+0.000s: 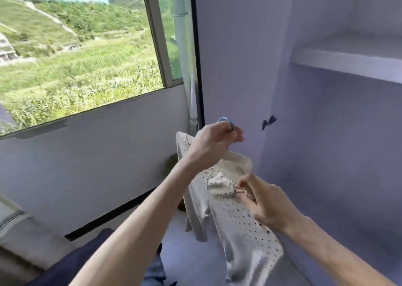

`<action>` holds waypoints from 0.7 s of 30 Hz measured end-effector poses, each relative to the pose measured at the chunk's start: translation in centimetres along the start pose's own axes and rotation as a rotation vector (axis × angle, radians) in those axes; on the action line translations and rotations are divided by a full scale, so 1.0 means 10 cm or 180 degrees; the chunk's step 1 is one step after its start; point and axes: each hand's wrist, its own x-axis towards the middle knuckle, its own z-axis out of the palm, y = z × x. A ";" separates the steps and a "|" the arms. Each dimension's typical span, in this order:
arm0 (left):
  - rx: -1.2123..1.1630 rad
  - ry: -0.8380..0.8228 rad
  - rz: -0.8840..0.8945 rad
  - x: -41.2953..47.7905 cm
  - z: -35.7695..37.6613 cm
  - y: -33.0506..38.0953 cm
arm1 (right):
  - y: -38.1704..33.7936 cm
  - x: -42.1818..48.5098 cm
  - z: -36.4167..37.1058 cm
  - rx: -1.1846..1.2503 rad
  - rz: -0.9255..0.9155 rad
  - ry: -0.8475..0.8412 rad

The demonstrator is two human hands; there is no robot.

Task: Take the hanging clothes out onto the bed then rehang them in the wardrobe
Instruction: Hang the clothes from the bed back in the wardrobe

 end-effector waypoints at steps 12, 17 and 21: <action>0.0247 -0.0095 -0.0159 0.71 1.29 -0.31 | 1.23 -0.19 -0.06 -0.0778 0.0725 0.1509; 0.0024 0.0041 -0.0273 0.91 1.44 -0.47 | 1.55 -0.54 -0.20 -0.1151 0.0395 0.2172; 0.0063 -0.0351 -0.0105 1.02 1.62 -0.44 | 1.58 -0.82 -0.20 -0.1064 0.1081 0.1762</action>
